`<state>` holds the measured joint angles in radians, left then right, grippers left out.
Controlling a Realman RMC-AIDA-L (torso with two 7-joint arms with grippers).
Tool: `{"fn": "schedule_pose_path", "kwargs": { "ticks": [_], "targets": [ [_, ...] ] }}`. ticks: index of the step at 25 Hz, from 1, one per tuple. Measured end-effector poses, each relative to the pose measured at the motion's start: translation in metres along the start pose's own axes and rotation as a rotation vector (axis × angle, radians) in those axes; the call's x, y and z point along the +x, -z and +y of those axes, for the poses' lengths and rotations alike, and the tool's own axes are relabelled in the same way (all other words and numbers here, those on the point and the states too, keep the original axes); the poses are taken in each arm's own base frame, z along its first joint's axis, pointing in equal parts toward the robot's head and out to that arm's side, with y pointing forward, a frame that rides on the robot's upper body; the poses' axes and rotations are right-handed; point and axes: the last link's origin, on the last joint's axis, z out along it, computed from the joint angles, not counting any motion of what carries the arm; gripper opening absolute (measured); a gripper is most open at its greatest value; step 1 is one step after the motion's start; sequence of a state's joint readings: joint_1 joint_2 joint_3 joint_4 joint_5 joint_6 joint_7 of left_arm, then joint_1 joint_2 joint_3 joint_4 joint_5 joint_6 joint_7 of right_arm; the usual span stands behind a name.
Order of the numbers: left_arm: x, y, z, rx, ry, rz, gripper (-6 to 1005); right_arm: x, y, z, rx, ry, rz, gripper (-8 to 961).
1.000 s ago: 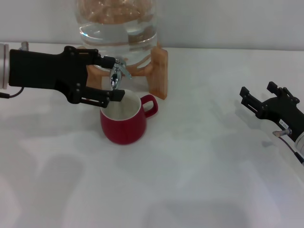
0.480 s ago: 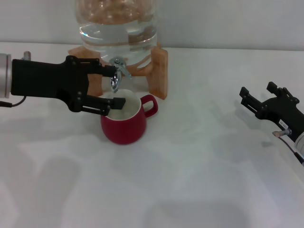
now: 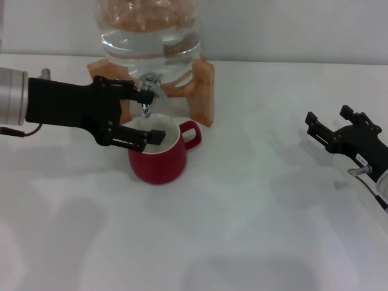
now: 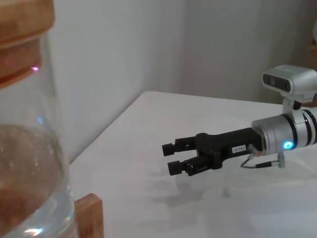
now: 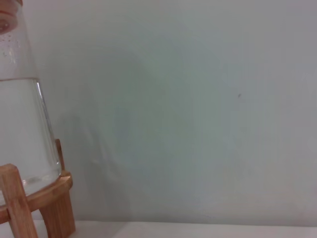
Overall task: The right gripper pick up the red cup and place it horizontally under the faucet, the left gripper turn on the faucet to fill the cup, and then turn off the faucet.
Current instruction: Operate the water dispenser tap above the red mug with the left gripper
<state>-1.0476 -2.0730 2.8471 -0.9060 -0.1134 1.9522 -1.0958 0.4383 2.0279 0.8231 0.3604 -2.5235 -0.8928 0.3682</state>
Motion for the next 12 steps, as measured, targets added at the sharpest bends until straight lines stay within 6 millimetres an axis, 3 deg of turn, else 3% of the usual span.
{"fn": "schedule_pose_path", "kwargs": {
  "ticks": [12],
  "targets": [
    [0.006,-0.013,-0.006,-0.022,-0.016,-0.038,886,-0.001,0.0,0.0,-0.001,-0.002,-0.005,857]
  ]
}}
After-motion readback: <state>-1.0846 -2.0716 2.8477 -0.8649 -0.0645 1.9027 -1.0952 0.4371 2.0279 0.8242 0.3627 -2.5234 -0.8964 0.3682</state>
